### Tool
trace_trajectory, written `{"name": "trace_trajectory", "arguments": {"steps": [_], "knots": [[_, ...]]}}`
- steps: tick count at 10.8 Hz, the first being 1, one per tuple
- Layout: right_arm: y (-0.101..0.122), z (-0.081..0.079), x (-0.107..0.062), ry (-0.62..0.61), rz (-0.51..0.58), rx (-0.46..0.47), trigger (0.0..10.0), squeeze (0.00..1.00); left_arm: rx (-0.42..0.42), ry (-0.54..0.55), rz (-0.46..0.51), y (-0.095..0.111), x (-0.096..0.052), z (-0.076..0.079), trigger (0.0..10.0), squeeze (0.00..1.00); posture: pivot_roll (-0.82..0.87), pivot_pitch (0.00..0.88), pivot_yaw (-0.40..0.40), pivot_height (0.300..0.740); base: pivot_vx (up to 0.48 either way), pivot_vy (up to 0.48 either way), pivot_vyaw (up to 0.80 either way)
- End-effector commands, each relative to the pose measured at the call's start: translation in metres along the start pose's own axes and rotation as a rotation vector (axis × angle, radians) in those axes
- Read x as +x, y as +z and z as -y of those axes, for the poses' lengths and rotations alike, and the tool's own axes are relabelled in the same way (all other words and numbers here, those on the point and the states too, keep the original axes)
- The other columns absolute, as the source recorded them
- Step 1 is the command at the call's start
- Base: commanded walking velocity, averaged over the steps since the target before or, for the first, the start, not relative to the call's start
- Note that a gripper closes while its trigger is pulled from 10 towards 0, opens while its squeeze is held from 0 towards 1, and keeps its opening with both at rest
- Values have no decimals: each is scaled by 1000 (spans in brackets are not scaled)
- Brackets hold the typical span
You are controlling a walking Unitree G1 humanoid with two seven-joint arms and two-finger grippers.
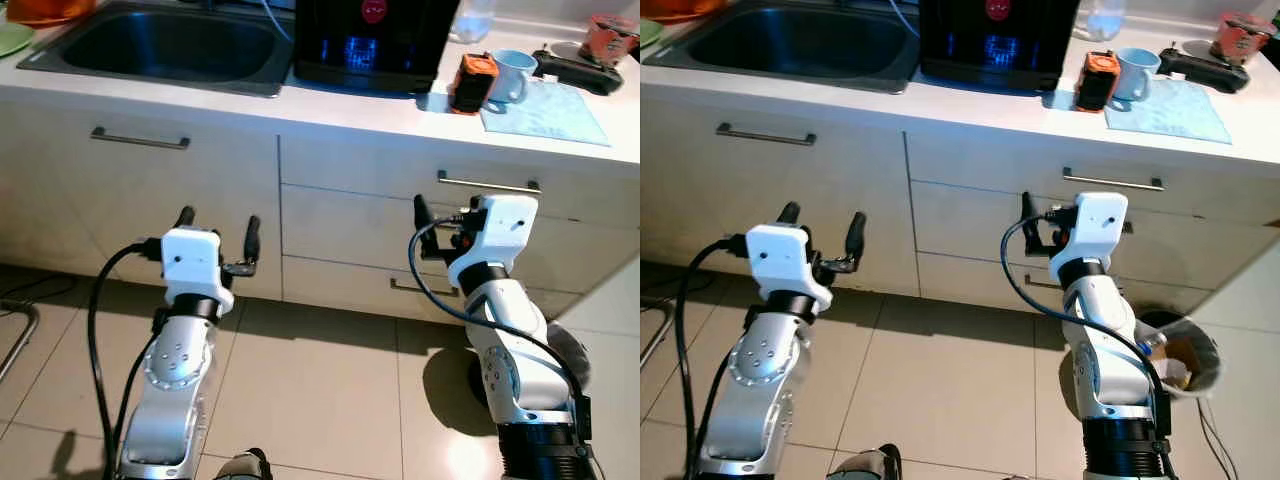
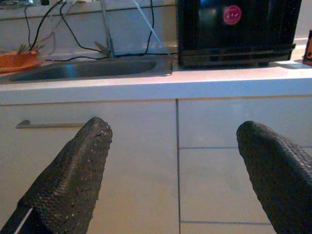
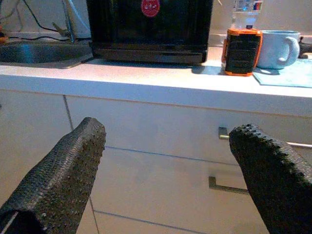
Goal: Kitchen organization
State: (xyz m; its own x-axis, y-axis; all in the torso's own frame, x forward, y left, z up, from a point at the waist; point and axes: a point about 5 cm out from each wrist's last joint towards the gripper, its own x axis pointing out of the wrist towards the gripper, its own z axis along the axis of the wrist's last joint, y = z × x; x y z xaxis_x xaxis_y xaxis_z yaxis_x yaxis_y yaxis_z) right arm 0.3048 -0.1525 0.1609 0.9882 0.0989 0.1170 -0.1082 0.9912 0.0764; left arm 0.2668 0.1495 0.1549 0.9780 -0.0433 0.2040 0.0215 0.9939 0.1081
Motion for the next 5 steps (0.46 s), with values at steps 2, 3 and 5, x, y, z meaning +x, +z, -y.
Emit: {"name": "trace_trajectory", "arguments": {"steps": [2, 3, 5], "knots": [[-1, 1, -1, 2, 0, -1, 10000, 0, -3, 13, -17, -4, -4, -1, 10000, 0, 6, 88, -41, 740, 0, 0, 0], [-2, 1, -2, 1, 0, 2, 10000, 0, -2, 21, -21, -5, -4, -2, 10000, 0, 8, 87, -40, 740, 0, 0, 0], [-4, 3, 2, -2, 3, 13, 10000, 0, -1, 26, -23, -8, 0, -1, 10000, 0, 4, 66, -40, 740, 0, 0, 0]]}}
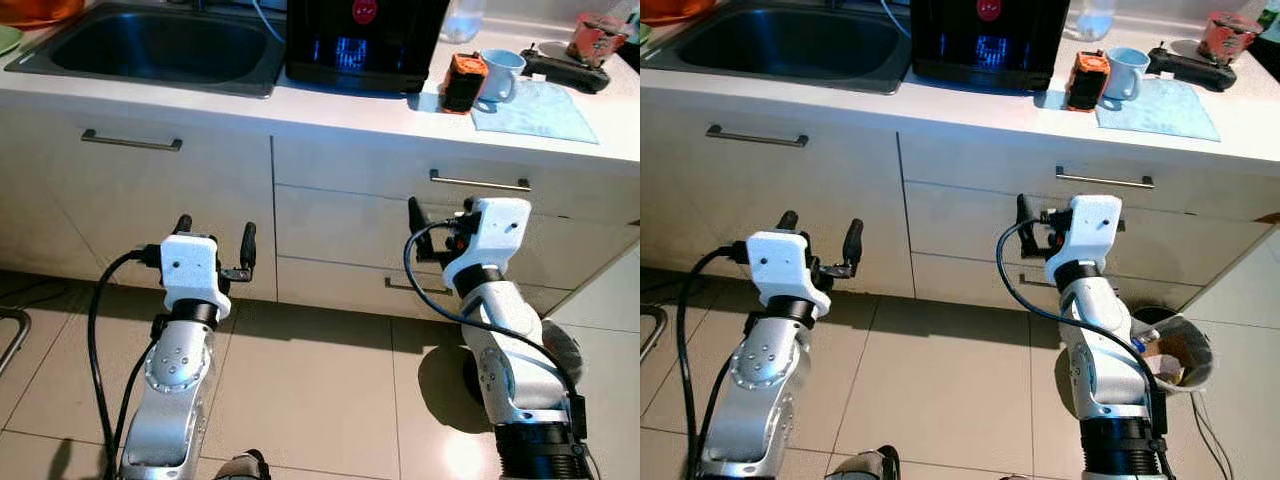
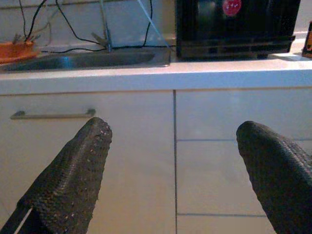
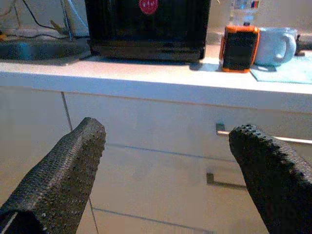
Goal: Kitchen organization
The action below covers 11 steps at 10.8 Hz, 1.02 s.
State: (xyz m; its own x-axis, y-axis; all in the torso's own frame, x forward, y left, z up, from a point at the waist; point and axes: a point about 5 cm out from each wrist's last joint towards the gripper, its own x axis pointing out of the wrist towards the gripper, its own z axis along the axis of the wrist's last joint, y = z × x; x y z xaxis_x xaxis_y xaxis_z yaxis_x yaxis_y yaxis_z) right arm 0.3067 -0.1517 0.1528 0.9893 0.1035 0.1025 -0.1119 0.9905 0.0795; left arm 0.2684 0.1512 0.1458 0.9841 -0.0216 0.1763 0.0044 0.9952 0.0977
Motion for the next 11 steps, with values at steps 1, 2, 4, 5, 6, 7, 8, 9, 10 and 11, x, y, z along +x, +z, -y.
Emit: {"name": "trace_trajectory", "arguments": {"steps": [1, 2, 4, 5, 6, 7, 8, 9, 10, 11], "knots": [[4, 4, 4, -10, 25, 12, 10000, 0, 0, 6, 17, 2, 4, 2, 10000, 0, -1, 47, -37, 740, 0, 0, 0], [6, 5, 5, -12, 31, 9, 10000, 0, -5, 6, 22, 3, 6, 3, 10000, 0, -7, 34, -34, 740, 0, 0, 0], [8, 8, 11, -17, 50, 4, 10000, 0, -10, 10, 40, 4, 12, 4, 10000, 0, -7, 7, -37, 740, 0, 0, 0], [8, 8, 13, -15, 53, 3, 10000, 0, -12, 12, 44, 4, 14, 5, 10000, 0, -8, 0, -42, 740, 0, 0, 0], [8, 8, 15, -11, 54, 0, 10000, 0, -12, 15, 46, 3, 15, 5, 10000, 0, -5, 0, -45, 740, 0, 0, 0], [8, 8, 17, -9, 57, 0, 10000, 0, -13, 20, 50, 3, 16, 5, 10000, 0, 0, 0, -50, 740, 0, 0, 0], [7, 9, 18, -8, 56, -1, 10000, 0, -12, 22, 51, 3, 16, 5, 10000, 0, 1, 0, -51, 740, 0, 0, 0], [6, 8, 19, -4, 52, -2, 10000, 0, -12, 21, 41, 0, 16, 5, 10000, 0, 6, 0, -54, 740, 0, 0, 0], [4, 7, 20, -2, 45, -1, 10000, 0, -13, 52, 16, -4, 16, 3, 10000, 0, 6, 0, -56, 740, 0, 0, 0], [2, 7, 20, -2, 40, 0, 10000, 0, -33, 48, 20, -4, 16, 4, 10000, 0, 7, 3, -56, 740, 0, 0, 0]]}}
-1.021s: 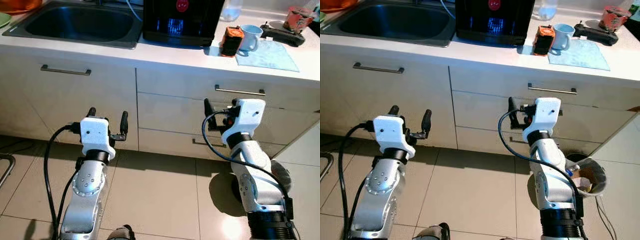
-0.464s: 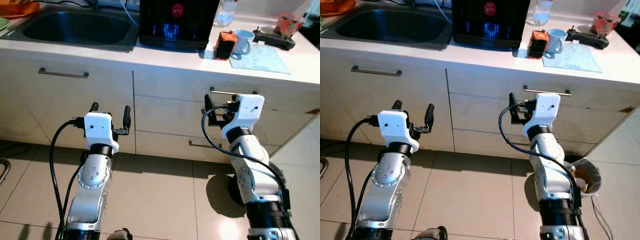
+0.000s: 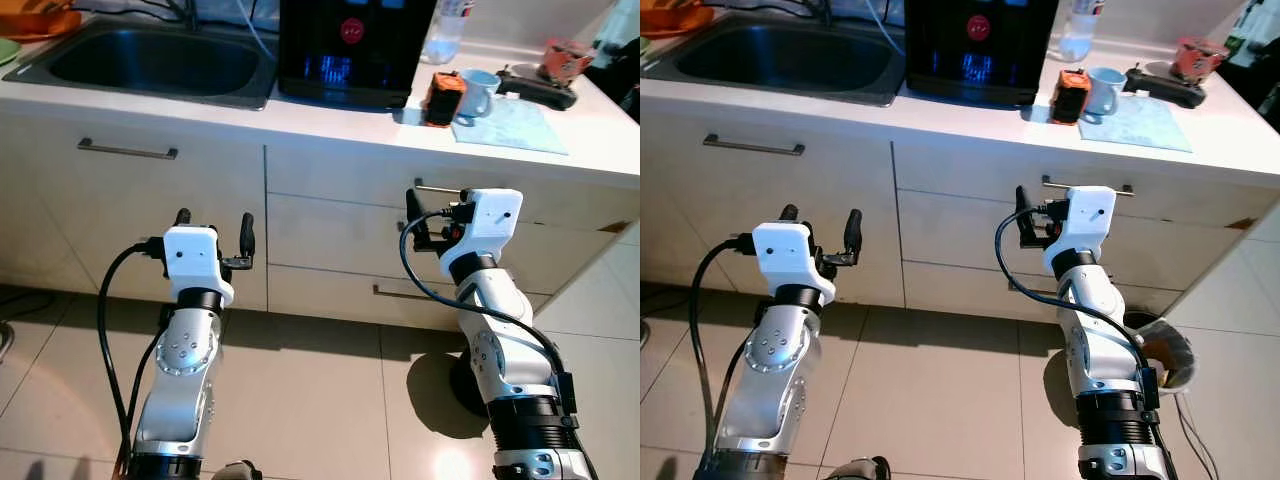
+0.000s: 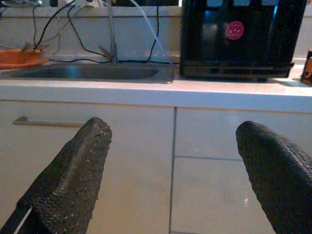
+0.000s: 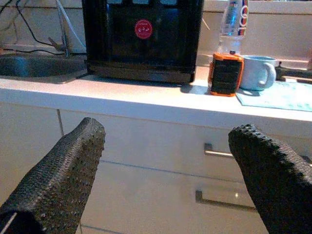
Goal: Kitchen organization
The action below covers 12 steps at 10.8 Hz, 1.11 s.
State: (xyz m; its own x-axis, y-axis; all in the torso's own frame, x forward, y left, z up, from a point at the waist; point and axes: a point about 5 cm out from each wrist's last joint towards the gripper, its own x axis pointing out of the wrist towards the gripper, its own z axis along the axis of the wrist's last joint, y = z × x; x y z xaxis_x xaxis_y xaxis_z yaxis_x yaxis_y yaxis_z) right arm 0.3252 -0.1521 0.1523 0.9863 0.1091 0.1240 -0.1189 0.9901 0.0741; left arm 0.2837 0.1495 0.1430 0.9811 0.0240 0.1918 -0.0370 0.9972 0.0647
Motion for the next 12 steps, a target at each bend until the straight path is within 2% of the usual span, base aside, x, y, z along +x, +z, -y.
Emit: {"name": "trace_trajectory", "arguments": {"steps": [1, 3, 8, 12], "knots": [[4, 4, 1, -8, 18, 7, 10000, 0, -6, -6, -13, 0, 2, 3, 10000, 0, 6, 10, -57, 740, 0, 0, 0], [3, 1, 1, -2, 14, 14, 10000, 0, 12, 0, -1, 2, 3, 0, 10000, 0, 14, 26, -57, 740, 122, 0, 0], [-2, -9, 2, 30, -3, 29, 10000, 0, 28, 18, 8, 6, 4, -5, 10000, 0, 36, 48, -65, 740, 297, 0, 0], [-4, -10, 2, 31, -5, 31, 10000, 0, 31, 12, 11, 7, 5, -5, 10000, 0, 40, 56, -62, 740, 298, 0, 0]]}}
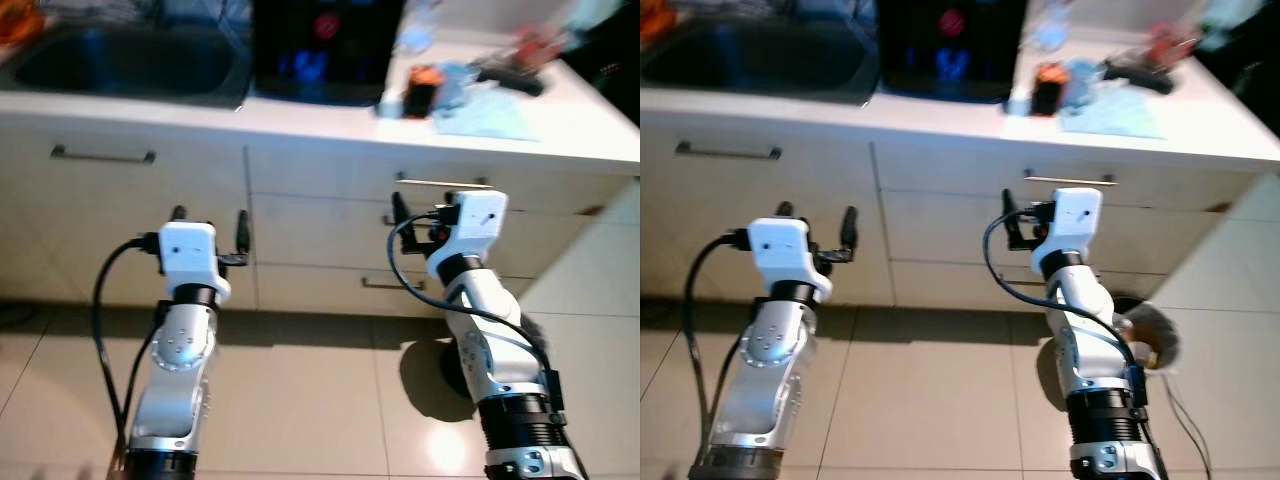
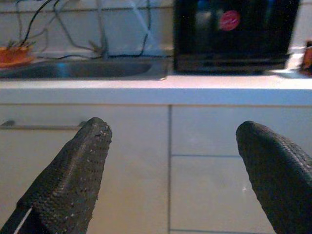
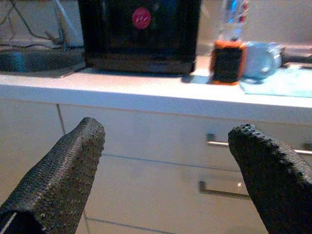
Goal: Kitchen organization
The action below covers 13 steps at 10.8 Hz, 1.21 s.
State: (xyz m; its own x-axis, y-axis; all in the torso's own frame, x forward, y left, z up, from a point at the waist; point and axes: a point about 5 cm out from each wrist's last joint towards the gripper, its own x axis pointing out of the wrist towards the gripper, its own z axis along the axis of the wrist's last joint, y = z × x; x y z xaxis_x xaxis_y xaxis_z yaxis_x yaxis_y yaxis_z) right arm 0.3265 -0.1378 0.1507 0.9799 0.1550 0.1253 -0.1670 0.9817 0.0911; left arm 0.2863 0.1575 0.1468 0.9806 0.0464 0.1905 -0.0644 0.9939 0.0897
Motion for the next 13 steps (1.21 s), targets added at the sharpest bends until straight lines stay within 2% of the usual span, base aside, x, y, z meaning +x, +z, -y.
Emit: {"name": "trace_trajectory", "arguments": {"steps": [1, 5, 13], "knots": [[-1, 3, -1, -13, -4, 7, 10000, 0, 1, -11, 19, 6, 3, 3, 10000, 0, 44, 57, -62, 740, 311, 0, 0], [-2, 2, 0, -8, -2, 14, 10000, 0, 1, -14, 30, 8, 4, 3, 10000, 0, 46, 51, -57, 740, 325, 0, 0], [2, 4, 7, -22, 25, 22, 10000, 0, 0, -43, 59, 14, 17, 6, 10000, 0, 51, 6, -44, 740, 372, 0, 0]]}}
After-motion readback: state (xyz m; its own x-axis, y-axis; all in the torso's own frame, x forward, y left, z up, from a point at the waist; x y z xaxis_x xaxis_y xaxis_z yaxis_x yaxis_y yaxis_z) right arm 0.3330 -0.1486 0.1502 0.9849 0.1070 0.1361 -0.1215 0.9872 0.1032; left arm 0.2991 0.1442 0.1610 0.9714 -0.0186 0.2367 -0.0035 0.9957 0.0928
